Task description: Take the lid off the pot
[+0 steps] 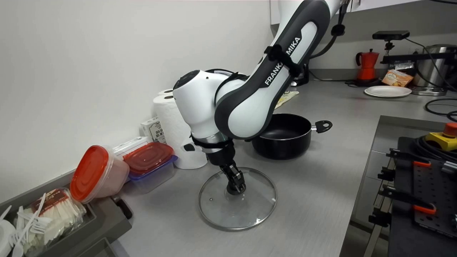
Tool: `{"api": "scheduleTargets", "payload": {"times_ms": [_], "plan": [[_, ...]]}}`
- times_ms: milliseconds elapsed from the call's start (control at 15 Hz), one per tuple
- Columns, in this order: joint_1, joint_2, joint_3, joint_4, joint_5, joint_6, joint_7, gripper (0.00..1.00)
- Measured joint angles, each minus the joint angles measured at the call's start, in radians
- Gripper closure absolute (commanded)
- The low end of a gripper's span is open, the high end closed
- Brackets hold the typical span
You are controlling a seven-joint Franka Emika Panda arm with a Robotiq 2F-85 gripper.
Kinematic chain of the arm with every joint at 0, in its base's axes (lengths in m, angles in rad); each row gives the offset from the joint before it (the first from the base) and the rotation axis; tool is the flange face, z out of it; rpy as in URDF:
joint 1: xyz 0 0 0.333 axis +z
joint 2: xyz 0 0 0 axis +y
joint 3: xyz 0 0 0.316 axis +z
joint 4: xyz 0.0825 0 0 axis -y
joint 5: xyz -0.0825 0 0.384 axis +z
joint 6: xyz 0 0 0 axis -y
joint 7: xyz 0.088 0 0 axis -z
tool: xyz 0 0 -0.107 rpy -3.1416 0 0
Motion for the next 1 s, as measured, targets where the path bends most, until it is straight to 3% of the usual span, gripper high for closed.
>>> {"api": "scheduleTargets", "payload": {"times_ms": [267,333,400,600,667,1000], "plan": [[0.000,0.000,0.000,0.000,0.000,0.000,0.000,0.50],[0.000,0.000,0.000,0.000,0.000,0.000,0.000,0.25],[0.000,0.000,0.000,0.000,0.000,0.000,0.000,0.48],[-0.001,0.000,0.000,-0.001,0.000,0.000,0.000,0.27],[-0.001,0.000,0.000,-0.001,0.000,0.000,0.000,0.25],[-0.001,0.000,0.000,-0.001,0.000,0.000,0.001,0.25]]}}
